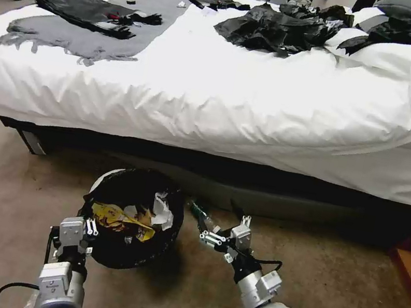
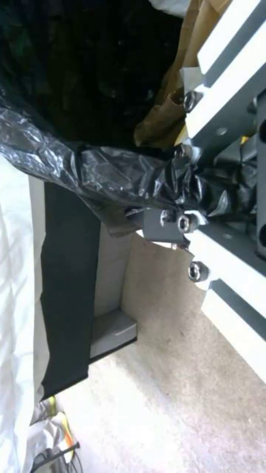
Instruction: Pick up the trash bin, then pick up the garbage from the floor and place it into the trash bin.
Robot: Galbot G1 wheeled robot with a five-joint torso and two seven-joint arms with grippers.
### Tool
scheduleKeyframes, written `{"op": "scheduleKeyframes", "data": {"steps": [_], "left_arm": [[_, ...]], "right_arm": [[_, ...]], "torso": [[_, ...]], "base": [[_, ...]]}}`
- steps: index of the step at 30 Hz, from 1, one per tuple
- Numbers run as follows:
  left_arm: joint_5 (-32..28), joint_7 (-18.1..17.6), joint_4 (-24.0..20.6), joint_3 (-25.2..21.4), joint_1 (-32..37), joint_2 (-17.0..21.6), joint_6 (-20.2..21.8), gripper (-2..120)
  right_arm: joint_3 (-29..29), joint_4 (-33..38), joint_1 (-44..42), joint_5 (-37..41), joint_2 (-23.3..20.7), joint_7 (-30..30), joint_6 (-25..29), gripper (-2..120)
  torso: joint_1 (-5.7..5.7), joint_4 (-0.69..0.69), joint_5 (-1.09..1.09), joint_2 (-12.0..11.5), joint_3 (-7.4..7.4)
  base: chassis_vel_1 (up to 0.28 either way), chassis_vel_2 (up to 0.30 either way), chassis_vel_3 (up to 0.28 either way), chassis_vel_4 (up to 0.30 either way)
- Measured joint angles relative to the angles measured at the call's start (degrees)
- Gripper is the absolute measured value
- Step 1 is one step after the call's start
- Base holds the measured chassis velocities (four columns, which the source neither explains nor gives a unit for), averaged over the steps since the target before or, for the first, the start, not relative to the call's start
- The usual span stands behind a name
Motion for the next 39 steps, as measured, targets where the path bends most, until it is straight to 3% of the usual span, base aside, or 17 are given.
{"op": "scheduleKeyframes", "data": {"steps": [10,23,28,39], "left_arm": [[0.7,0.0,-0.4,0.1,0.1,-0.2,0.0,0],[1.4,-0.1,0.3,0.5,0.0,-0.5,0.1,0],[1.4,-0.1,0.5,0.5,-0.1,-0.5,0.1,0],[1.6,-0.1,0.9,0.6,-0.2,-0.6,0.1,0]], "right_arm": [[-1.4,-9.5,5.7,5.6,-1.0,-0.4,-3.2,100],[-4.3,-22.3,19.6,18.1,0.1,1.1,-17.1,100],[-4.3,-25.5,22.4,18.0,0.8,1.1,-20.1,100],[-5.1,-32.4,27.2,16.7,1.4,-0.1,-21.2,100]], "torso": [[0.0,0.0,0.0,0.0,0.0],[0.0,0.0,0.0,0.0,0.01],[0.0,0.0,0.0,0.0,0.01],[0.0,-0.01,0.0,0.0,0.0]], "base": [[0.0,0.0,0.0,0.0],[0.0,0.0,0.0,0.0],[0.0,0.0,0.0,0.0],[0.0,0.0,0.0,0.0]]}}
